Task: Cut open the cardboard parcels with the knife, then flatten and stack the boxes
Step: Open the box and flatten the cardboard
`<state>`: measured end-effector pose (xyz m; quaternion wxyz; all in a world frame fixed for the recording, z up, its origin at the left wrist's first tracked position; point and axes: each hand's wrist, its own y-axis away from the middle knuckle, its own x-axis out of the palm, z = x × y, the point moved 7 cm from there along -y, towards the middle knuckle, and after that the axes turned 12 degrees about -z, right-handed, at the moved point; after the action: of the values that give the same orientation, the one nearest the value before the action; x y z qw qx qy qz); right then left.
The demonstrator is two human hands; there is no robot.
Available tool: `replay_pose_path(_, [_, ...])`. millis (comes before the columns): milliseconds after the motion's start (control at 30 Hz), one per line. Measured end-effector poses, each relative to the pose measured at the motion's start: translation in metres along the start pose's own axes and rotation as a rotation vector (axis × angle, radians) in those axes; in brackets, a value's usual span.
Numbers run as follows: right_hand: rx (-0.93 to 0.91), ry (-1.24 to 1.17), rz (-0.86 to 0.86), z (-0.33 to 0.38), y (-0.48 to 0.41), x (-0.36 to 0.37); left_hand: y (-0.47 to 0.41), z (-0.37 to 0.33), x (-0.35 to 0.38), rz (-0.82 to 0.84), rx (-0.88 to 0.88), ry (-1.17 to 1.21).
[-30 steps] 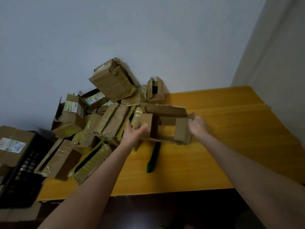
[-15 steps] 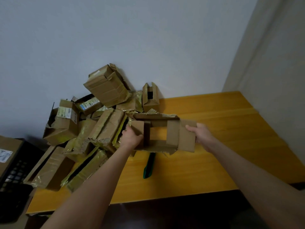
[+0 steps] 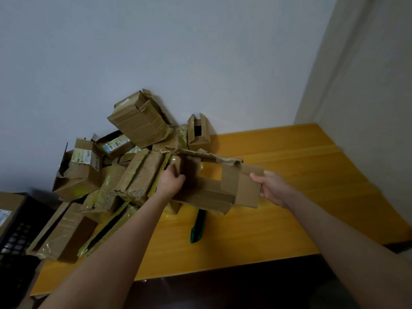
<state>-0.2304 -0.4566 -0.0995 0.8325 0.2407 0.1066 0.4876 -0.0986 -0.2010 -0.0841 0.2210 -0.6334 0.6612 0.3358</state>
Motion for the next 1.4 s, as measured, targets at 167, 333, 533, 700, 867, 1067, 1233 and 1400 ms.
replay_pose_path(167, [0.109, -0.139, 0.032, -0.014, 0.001, -0.009, 0.007, -0.004, -0.027, 0.076, -0.14, 0.406])
replay_pose_path(333, [0.286, -0.315, 0.075, -0.031, -0.005, -0.014, 0.022, -0.009, -0.035, 0.295, -0.137, 0.57])
replay_pose_path(533, [0.3, -0.009, -0.031, -0.043, -0.006, -0.017, 0.045, -0.013, -0.02, 0.629, -0.079, 0.501])
replay_pose_path(700, [0.209, 0.059, -0.028, -0.04, -0.003, -0.017, 0.052, -0.015, -0.007, 0.738, -0.012, 0.492])
replay_pose_path(867, [0.123, -0.09, -0.015, -0.034, -0.007, -0.016, 0.047, -0.017, -0.003, 0.45, -0.15, 0.674])
replay_pose_path(1067, [0.12, -0.134, -0.109, -0.031, -0.01, -0.015, 0.055, -0.019, 0.009, 0.25, -0.053, 0.587])
replay_pose_path(1233, [0.169, -0.093, -0.246, -0.045, -0.017, -0.028, 0.062, -0.018, 0.014, 0.296, 0.055, 0.648])
replay_pose_path(1400, [0.32, 0.074, -0.143, -0.059, -0.016, -0.031, 0.071, -0.021, 0.012, 0.444, 0.296, 0.448])
